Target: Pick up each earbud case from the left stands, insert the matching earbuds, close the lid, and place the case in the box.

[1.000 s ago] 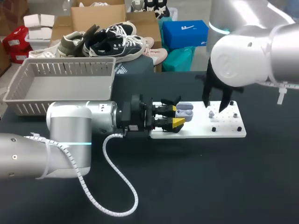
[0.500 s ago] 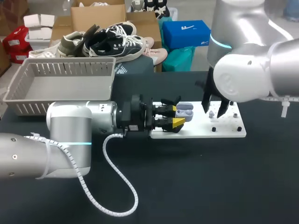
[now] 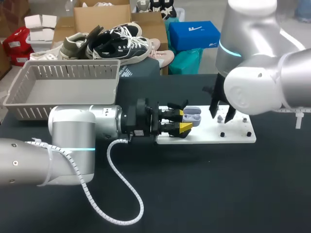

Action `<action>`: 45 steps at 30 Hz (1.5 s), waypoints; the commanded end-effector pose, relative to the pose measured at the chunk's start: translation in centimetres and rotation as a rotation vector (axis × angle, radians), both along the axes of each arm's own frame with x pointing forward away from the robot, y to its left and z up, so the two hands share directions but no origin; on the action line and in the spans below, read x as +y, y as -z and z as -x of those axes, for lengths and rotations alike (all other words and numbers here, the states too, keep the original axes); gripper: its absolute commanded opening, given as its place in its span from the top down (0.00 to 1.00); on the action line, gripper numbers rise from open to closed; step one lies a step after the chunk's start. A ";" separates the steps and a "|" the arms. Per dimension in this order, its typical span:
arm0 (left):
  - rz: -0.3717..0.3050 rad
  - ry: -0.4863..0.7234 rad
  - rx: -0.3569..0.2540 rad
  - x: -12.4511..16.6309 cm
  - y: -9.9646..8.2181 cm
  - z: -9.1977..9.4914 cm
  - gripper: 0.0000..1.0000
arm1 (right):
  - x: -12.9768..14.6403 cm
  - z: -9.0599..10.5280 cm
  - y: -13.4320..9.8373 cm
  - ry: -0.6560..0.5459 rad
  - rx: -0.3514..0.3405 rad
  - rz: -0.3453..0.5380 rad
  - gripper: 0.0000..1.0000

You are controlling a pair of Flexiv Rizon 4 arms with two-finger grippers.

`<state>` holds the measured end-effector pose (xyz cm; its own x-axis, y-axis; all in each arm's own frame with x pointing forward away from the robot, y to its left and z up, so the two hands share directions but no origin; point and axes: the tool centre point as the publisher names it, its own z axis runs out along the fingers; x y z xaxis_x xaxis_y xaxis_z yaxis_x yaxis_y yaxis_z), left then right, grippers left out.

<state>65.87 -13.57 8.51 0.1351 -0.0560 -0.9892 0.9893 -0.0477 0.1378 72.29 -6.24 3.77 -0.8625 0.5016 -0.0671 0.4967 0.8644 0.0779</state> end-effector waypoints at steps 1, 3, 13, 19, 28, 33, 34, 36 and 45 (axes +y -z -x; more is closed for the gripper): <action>0.002 -0.003 -0.002 0.0 0.0 0.1 1.00 | 0.0 0.4 0.5 0.003 -0.042 0.000 0.65; 0.002 -0.003 -0.002 0.0 0.0 0.1 1.00 | 0.0 0.3 0.5 0.009 -0.048 0.001 0.64; 0.002 -0.003 -0.002 0.0 0.0 0.1 1.00 | -0.2 -0.1 0.6 0.022 -0.074 0.002 0.65; 0.002 -0.003 -0.002 0.0 0.0 0.1 1.00 | -0.1 -0.3 0.7 0.017 -0.069 0.000 0.67; 0.002 -0.003 -0.002 0.0 0.0 0.1 1.00 | 0.4 -0.8 1.0 -0.009 -0.053 0.004 0.70; 0.002 -0.003 -0.002 0.0 0.0 0.1 1.00 | 0.3 -0.8 1.3 -0.010 -0.045 0.006 0.72; 0.002 -0.003 -0.002 0.0 0.0 0.1 1.00 | 0.3 -0.8 1.4 -0.010 -0.044 0.007 0.73; 0.002 -0.003 -0.002 0.0 0.0 0.1 1.00 | 0.2 -0.8 1.4 -0.008 -0.043 0.008 0.73; 0.002 -0.003 -0.002 0.0 0.0 0.1 1.00 | -0.1 -0.9 1.4 -0.004 -0.043 0.008 0.82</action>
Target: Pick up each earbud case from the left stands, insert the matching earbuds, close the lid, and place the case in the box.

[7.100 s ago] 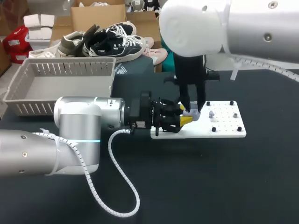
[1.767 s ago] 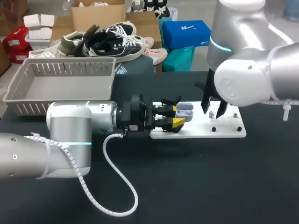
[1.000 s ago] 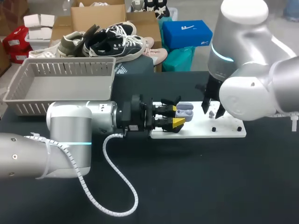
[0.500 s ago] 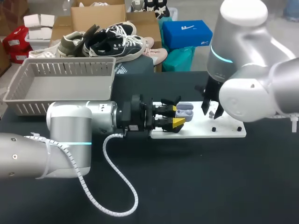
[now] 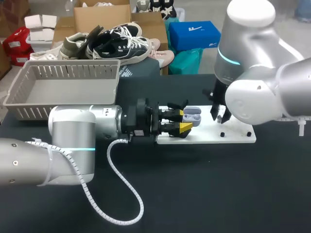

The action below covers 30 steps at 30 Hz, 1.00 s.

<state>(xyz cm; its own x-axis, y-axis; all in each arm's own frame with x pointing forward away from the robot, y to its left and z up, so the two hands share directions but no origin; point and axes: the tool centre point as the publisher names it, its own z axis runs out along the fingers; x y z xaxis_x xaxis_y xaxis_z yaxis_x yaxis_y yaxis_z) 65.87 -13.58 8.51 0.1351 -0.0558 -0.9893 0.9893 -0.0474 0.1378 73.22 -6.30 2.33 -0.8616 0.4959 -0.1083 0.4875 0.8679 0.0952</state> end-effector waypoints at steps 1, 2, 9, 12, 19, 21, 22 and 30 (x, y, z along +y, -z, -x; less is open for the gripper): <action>0.002 -0.003 -0.002 0.0 0.0 0.1 1.00 | 0.0 0.0 -0.1 0.002 0.003 0.002 0.84; 0.002 -0.003 -0.002 0.0 0.0 0.1 1.00 | 0.0 0.1 -0.1 0.002 0.003 0.002 0.89; 0.002 -0.003 -0.002 0.0 0.0 0.1 1.00 | -0.2 0.2 0.0 0.000 0.007 0.001 1.00; 0.002 -0.003 -0.002 0.0 0.0 0.1 1.00 | -0.4 0.3 -0.2 0.001 0.003 -0.003 1.00; 0.002 -0.003 -0.002 0.0 0.0 0.1 1.00 | -0.6 0.7 -1.3 0.007 -0.018 -0.015 1.00; 0.002 -0.003 -0.002 0.0 0.0 0.1 1.00 | -0.7 1.0 -1.8 0.008 -0.021 -0.016 1.00; 0.002 -0.003 -0.002 0.0 0.0 0.1 1.00 | -0.7 1.1 -2.0 0.009 -0.023 -0.018 1.00; 0.002 -0.003 -0.002 0.0 0.0 0.1 1.00 | -1.8 2.4 -5.4 -0.006 0.003 -0.037 1.00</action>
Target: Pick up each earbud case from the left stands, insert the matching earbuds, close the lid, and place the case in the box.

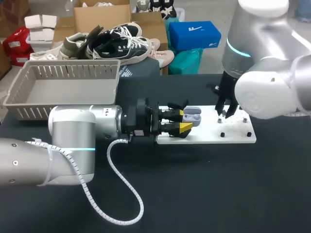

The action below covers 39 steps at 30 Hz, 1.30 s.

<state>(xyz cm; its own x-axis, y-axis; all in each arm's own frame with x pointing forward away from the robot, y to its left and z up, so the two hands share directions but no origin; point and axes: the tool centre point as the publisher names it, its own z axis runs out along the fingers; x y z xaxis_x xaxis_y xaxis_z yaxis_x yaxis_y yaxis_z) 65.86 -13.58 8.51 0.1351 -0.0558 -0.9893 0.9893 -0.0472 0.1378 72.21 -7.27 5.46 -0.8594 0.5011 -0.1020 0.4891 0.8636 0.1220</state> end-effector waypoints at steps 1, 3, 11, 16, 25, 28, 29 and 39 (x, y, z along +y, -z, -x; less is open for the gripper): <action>0.002 -0.003 -0.002 0.0 0.0 0.1 1.00 | -0.9 1.4 -2.8 -0.015 0.026 -0.014 1.00; 0.002 -0.003 -0.002 0.0 0.0 0.1 1.00 | -1.0 1.8 -4.4 -0.029 0.039 -0.017 1.00; 0.002 -0.003 -0.002 0.0 0.0 0.1 1.00 | 0.6 3.9 -10.3 -0.160 0.077 -0.010 1.00; 0.002 -0.003 -0.002 0.0 0.0 0.1 1.00 | 2.9 5.8 -12.9 -0.293 0.095 -0.025 1.00; 0.002 -0.003 -0.002 0.0 0.0 0.1 1.00 | 7.3 8.3 -14.8 -0.502 0.094 -0.049 1.00; 0.002 -0.003 -0.002 0.0 0.0 0.1 1.00 | 8.6 8.6 -14.3 -0.558 0.095 -0.016 1.00; 0.002 -0.003 -0.002 0.0 0.0 0.1 1.00 | 8.9 8.7 -14.1 -0.578 0.097 -0.011 1.00; 0.002 -0.003 -0.002 0.0 0.0 0.1 1.00 | 10.9 9.1 -13.5 -0.641 0.088 0.022 1.00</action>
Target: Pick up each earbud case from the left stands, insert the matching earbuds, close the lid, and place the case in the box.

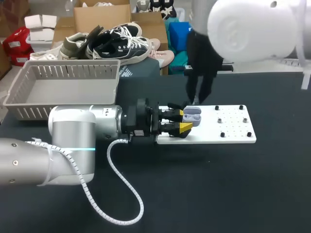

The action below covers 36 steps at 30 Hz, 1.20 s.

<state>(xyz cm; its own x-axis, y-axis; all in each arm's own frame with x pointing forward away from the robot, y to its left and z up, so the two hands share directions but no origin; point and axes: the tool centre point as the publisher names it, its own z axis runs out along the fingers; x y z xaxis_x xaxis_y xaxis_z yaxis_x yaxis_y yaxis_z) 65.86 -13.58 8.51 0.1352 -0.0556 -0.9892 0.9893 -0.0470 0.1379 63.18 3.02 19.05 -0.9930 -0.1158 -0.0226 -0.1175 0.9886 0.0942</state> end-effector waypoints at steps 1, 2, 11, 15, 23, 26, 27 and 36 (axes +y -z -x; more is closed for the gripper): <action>0.002 -0.002 -0.002 0.0 0.0 0.1 1.00 | 0.7 0.1 0.1 -0.003 -0.001 0.011 1.00; 0.002 -0.002 -0.002 0.0 0.0 0.1 1.00 | 0.8 0.2 0.2 -0.007 0.002 0.007 1.00; 0.002 -0.002 -0.002 0.0 0.0 0.1 1.00 | 0.8 0.4 0.7 -0.003 0.028 -0.011 1.00; 0.002 -0.002 -0.002 0.0 0.0 0.1 1.00 | 0.8 0.4 0.7 -0.003 0.028 -0.011 1.00; 0.002 -0.002 -0.002 0.0 0.0 0.1 1.00 | 1.0 0.6 1.0 -0.070 0.026 -0.003 1.00; 0.002 -0.002 -0.002 0.0 0.0 0.1 1.00 | 1.1 0.6 1.1 -0.140 0.012 -0.007 1.00; 0.002 -0.002 -0.002 0.0 0.0 0.1 1.00 | 1.1 0.6 1.1 -0.146 -0.001 0.004 1.00; 0.002 -0.002 -0.002 0.0 0.0 0.1 1.00 | 1.4 0.6 1.7 -0.194 0.010 0.017 1.00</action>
